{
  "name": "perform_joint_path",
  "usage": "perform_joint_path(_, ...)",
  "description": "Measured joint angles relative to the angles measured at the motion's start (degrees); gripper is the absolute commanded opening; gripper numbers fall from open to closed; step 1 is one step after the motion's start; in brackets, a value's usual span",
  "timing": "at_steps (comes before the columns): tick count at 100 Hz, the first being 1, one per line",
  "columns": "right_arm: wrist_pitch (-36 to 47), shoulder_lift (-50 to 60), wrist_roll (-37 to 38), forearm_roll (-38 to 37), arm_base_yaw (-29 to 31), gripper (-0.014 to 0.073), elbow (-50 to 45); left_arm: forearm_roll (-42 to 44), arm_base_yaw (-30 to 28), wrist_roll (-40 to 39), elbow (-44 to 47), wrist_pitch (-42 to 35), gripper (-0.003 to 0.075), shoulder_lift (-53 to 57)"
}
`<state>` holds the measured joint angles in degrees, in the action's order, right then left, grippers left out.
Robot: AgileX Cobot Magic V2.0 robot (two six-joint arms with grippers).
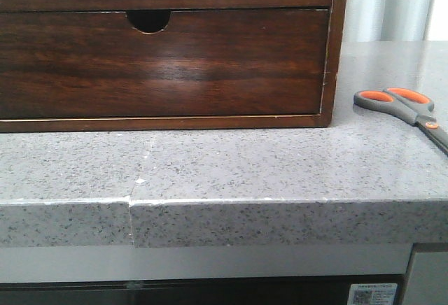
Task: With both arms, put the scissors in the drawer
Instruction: 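Reach the left gripper to the wooden drawer's finger hole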
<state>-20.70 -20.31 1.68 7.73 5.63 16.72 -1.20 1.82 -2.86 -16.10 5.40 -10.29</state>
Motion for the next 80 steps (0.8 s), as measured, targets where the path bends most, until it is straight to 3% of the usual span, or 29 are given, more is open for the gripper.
perform_joint_path(15, 0.0, -0.3, 0.0, 0.1, -0.2, -0.0041, 0.1, 3.0, 0.0, 0.3, -0.3, -2.3, -0.0018, -0.1)
perform_joint_path(22, 0.0, -0.3, 0.0, 0.2, -0.4, -0.0041, 0.1, 4.9, 0.0, 0.4, -0.3, -2.6, 0.0027, -0.1)
perform_joint_path(39, 0.0, -0.3, 0.0, 0.2, -0.6, -0.0041, 0.1, 6.1, 0.0, 0.4, -0.3, -2.8, 0.0325, -0.1)
perform_joint_path(46, 0.0, -0.3, 0.0, 0.2, -0.7, -0.0041, 0.1, 6.1, 0.0, 0.4, -0.3, -3.0, 0.0395, -0.1)
perform_joint_path(65, 0.0, -0.3, 0.0, 0.2, -0.8, -0.0041, 0.1, 7.5, 0.0, 0.4, -0.3, -7.3, 0.0401, -0.3)
perform_joint_path(80, 0.0, -0.3, 0.0, 0.2, -0.8, -0.0041, 0.1, 16.8, 1.7, 0.4, -0.6, -12.4, 0.0401, -3.4)
